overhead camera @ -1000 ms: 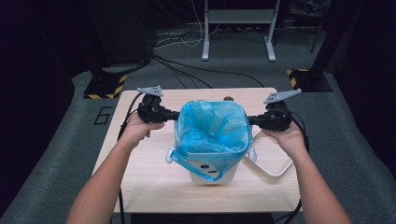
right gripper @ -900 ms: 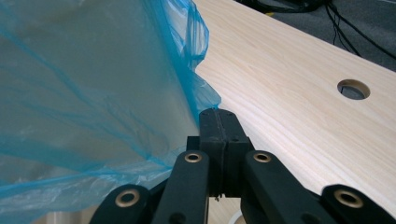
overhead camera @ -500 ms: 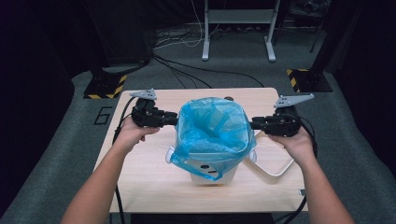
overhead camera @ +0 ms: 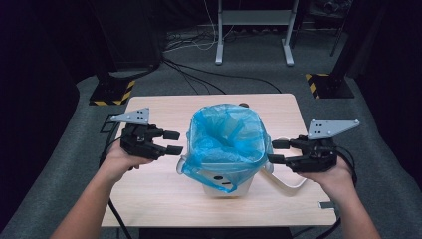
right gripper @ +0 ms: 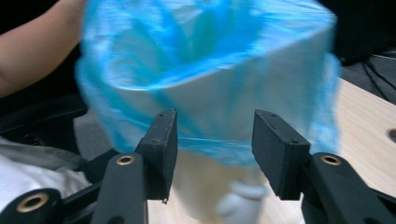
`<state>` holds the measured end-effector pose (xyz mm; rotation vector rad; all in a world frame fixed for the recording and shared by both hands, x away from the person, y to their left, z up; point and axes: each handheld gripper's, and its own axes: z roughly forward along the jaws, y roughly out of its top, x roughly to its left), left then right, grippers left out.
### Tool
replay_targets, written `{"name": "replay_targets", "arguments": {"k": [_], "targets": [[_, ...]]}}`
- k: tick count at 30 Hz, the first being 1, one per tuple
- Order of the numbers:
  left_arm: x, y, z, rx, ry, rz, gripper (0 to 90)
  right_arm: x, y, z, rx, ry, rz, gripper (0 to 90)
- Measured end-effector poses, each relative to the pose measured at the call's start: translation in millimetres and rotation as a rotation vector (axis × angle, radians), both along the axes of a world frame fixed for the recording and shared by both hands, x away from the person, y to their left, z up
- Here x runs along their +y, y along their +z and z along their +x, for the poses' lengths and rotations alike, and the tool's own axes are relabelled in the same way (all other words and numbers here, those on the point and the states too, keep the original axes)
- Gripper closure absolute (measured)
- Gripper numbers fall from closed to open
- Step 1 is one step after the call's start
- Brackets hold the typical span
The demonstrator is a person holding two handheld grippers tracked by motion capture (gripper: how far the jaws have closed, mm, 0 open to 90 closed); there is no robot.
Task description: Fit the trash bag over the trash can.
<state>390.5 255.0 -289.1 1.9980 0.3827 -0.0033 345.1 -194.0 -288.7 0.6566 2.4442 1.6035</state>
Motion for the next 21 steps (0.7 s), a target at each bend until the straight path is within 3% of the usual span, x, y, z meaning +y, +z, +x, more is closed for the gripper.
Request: {"name": "replay_targets", "arguments": {"k": [5, 6, 10, 15, 21], "targets": [[-4.7, 0.3, -14.7, -0.001, -0.041, -0.022, 40.9, 11.7, -3.7, -10.0, -0.005, 0.012, -0.027, 44.4], [-8.8, -2.5, -19.3, -0.004, -0.053, -0.01, 40.7, 13.9, -5.3, -10.8, -0.001, 0.011, -0.034, 44.8], [-17.0, -11.4, -22.2, -0.001, -0.065, 0.009, 43.3, 18.3, -10.4, -11.9, -0.006, 0.024, -0.049, 58.8], [-22.8, -19.2, -21.6, 0.0, -0.109, 0.011, 67.6, 17.8, -13.0, -14.5, -0.008, 0.05, -0.064, 85.0], [-22.5, -26.2, -19.3, 0.014, -0.128, 0.008, 87.0, 16.9, -21.5, -16.5, 0.007, 0.067, -0.073, 89.8]]}}
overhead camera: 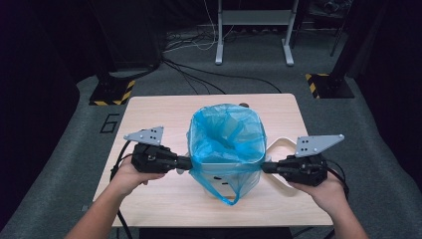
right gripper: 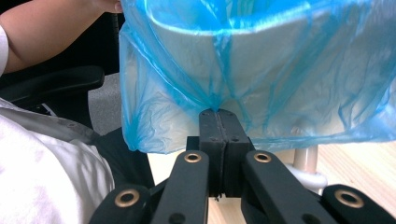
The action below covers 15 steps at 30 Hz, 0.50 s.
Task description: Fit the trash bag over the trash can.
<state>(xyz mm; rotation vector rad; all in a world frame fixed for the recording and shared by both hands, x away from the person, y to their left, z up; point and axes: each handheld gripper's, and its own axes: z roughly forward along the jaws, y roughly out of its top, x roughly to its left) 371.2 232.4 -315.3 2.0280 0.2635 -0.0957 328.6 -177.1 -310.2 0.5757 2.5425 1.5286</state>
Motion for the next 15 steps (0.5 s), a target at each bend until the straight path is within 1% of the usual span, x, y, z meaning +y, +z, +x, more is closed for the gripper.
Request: {"name": "replay_targets", "arguments": {"k": [2, 4, 6, 7, 8, 10, 11, 12, 14, 15], "targets": [[1.2, -1.8, -0.1, 0.0, -0.001, 0.006, 89.2, -1.7, -3.5, -0.3, 0.012, -0.005, 0.0, 89.9], [2.1, -4.1, -0.4, 0.009, -0.007, 0.015, 89.4, -3.5, -7.5, 0.1, 0.019, -0.01, -0.01, 90.0], [2.4, -5.4, -1.0, 0.008, -0.011, 0.021, 89.5, -5.5, -11.0, 0.0, 0.031, -0.015, -0.011, 90.0], [2.6, -8.1, -3.0, 0.012, -0.014, 0.038, 89.5, -6.4, -12.4, 0.0, 0.036, -0.016, -0.008, 90.0], [3.3, -9.5, -3.6, 0.014, -0.017, 0.042, 89.6, -7.3, -13.5, 0.0, 0.037, -0.016, -0.008, 90.0], [4.3, -10.9, -4.3, 0.017, -0.019, 0.043, 89.6, -8.5, -15.3, -0.7, 0.046, -0.016, -0.007, 90.0], [6.9, -14.1, -5.0, 0.029, -0.02, 0.037, 89.6, -8.8, -16.2, -1.0, 0.046, -0.013, -0.007, 90.0], [6.9, -14.1, -5.0, 0.029, -0.02, 0.037, 89.6, -8.9, -17.2, -1.6, 0.052, -0.012, -0.005, 90.0], [8.9, -19.7, -5.3, 0.034, -0.014, 0.06, 89.6, -8.3, -19.2, -2.1, 0.053, -0.009, -0.011, 90.0], [9.7, -21.7, -5.3, 0.037, -0.015, 0.062, 89.6, -7.8, -20.5, -2.3, 0.06, -0.008, -0.015, 90.0]]}}
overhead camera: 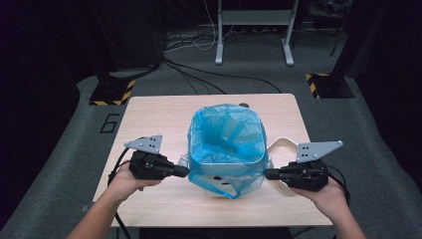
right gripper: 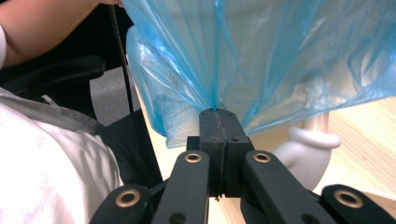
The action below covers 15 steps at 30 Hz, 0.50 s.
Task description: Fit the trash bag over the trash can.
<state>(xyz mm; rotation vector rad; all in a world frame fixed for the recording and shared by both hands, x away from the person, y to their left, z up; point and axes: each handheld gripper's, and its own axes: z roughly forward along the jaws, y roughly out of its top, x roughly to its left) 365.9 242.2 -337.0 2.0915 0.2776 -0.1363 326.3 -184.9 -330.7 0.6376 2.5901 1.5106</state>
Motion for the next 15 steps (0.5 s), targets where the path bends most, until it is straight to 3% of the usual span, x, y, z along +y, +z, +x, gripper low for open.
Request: {"name": "replay_targets", "arguments": {"k": [6, 10, 13, 15], "targets": [[6.8, -11.2, 0.7, 0.022, 0.028, 0.01, 89.6, 0.3, -9.2, -0.4, 0.011, -0.006, -0.013, 90.0], [12.3, -15.5, 0.2, 0.038, 0.042, -0.005, 89.6, -5.6, -13.1, -1.0, 0.027, -0.013, -0.004, 89.3], [13.1, -12.3, -2.2, 0.027, 0.037, -0.016, 88.3, -8.3, -10.9, -4.0, 0.018, -0.021, 0.006, 78.5], [14.0, -6.7, -5.2, 0.018, 0.043, -0.033, 79.3, -10.8, -7.4, -6.8, 0.006, -0.024, 0.022, 73.9]]}}
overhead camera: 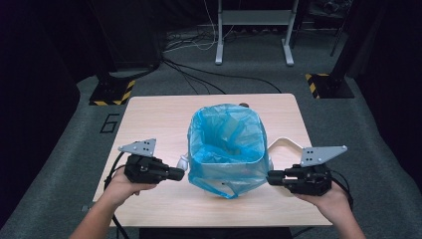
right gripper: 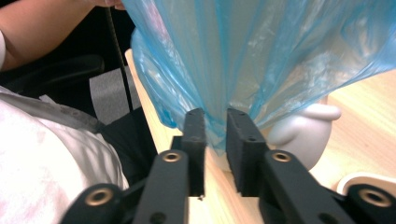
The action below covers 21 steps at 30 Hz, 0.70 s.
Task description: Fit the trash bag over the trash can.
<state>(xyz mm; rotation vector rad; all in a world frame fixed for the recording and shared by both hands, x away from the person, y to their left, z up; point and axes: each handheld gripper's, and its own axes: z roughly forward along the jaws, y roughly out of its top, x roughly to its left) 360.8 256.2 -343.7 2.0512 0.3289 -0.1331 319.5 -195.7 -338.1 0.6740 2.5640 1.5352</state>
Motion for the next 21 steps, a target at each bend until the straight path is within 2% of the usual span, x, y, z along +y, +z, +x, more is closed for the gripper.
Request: {"name": "replay_targets", "arguments": {"k": [1, 2, 3, 4, 7, 9, 10, 12, 14, 17, 21], "targets": [[0.3, 3.3, -1.4, -0.005, 0.004, -0.005, 79.3, 0.0, 0.0, 0.0, 0.0, 0.0, 0.0, 73.9], [0.2, 6.5, -2.8, -0.01, 0.009, -0.006, 68.3, -2.7, 4.8, -3.1, -0.014, -0.007, 0.017, 70.2], [-0.6, 12.2, -6.2, -0.03, 0.025, -0.006, 63.6, -3.9, 7.3, -4.3, -0.026, -0.01, 0.024, 68.9], [-0.6, 12.2, -6.2, -0.03, 0.025, -0.006, 59.4, -5.0, 9.8, -5.5, -0.032, -0.015, 0.028, 67.9], [-5.2, 21.7, -11.9, -0.067, 0.034, -0.014, 48.9, -6.2, 15.0, -6.7, -0.055, -0.026, 0.041, 63.6], [-7.7, 23.4, -12.9, -0.079, 0.034, -0.018, 45.0, -5.7, 15.9, -6.2, -0.06, -0.031, 0.045, 61.1], [-14.1, 25.0, -13.6, -0.093, 0.035, -0.025, 43.2, -3.1, 16.4, -4.8, -0.067, -0.041, 0.048, 56.7], [-21.0, 24.4, -12.7, -0.093, 0.032, -0.022, 43.5, 1.1, 15.1, -2.0, -0.065, -0.036, 0.052, 55.0], [-26.6, 22.8, -10.4, -0.091, 0.024, -0.015, 50.6, 6.5, 13.2, -0.2, -0.064, -0.027, 0.049, 56.1], [-29.8, 19.5, -7.0, -0.087, 0.03, -0.022, 69.4, 13.0, 10.9, 1.2, -0.064, -0.002, 0.047, 64.0], [-27.0, 13.6, -2.4, -0.066, 0.019, -0.026, 86.8, 17.9, 7.7, 2.0, -0.058, 0.018, 0.031, 83.4]]}}
